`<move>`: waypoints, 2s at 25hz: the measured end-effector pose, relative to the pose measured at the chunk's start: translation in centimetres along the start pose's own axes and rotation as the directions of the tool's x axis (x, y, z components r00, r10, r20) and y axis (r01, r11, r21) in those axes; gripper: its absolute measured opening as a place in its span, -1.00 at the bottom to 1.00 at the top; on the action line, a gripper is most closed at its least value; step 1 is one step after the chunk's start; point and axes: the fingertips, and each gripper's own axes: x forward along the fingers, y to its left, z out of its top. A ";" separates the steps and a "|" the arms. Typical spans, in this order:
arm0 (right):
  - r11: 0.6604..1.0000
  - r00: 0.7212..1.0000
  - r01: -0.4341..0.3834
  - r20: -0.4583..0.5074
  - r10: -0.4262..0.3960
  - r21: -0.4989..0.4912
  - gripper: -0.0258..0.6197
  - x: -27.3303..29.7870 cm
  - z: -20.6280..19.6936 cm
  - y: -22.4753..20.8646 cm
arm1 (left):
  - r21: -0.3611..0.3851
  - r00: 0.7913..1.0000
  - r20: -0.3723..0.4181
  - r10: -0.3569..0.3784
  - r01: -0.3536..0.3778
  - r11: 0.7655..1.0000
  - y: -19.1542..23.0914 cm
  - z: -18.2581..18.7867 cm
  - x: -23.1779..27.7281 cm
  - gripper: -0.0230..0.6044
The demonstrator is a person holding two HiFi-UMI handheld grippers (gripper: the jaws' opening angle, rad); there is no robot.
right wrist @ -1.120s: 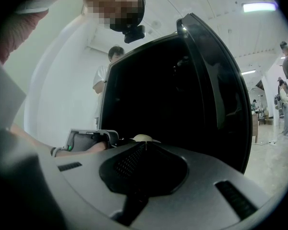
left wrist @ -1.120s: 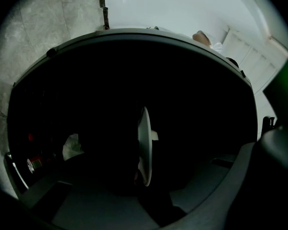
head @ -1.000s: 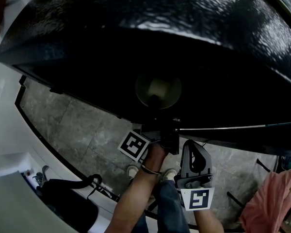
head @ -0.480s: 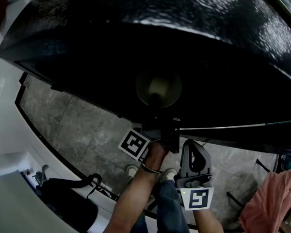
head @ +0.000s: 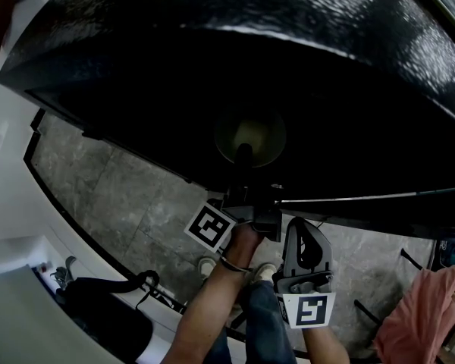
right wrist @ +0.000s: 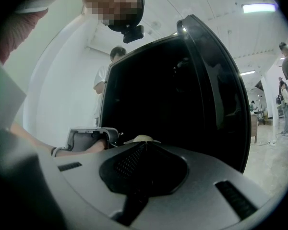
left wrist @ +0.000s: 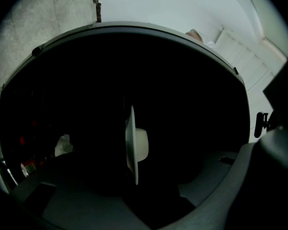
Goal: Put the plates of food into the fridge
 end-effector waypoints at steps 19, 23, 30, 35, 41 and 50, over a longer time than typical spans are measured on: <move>1.000 1.000 -0.004 0.019 0.004 0.003 -0.88 -0.5 0.7 0.1 | 0.004 1.000 0.018 -0.014 0.014 1.000 -0.4 0.7 -3.9 -0.24; 1.000 1.000 -0.006 0.021 0.006 -0.002 -0.88 -0.5 0.8 0.3 | 0.002 1.000 0.022 -0.002 0.002 1.000 -0.1 0.8 -5.5 -0.24; 1.000 1.000 -0.009 0.010 0.009 -0.011 -0.88 -0.7 0.5 0.4 | -0.012 1.000 0.015 0.014 -0.014 1.000 0.3 0.8 -8.1 -0.24; 1.000 1.000 -0.010 0.017 0.010 -0.005 -0.88 -0.5 0.7 1.0 | 0.003 1.000 -0.011 0.013 -0.013 1.000 0.3 0.6 -9.2 -0.24; 1.000 1.000 -0.021 0.017 0.021 -0.008 -0.88 0.0 0.5 1.4 | 0.082 0.999 -0.047 0.000 0.003 0.997 -0.4 0.7 -9.8 -0.29; 1.000 1.000 -0.028 0.011 0.028 -0.010 -0.88 1.7 0.2 1.6 | 0.420 0.994 -0.088 0.069 -0.026 0.907 -1.5 2.1 -10.0 -0.68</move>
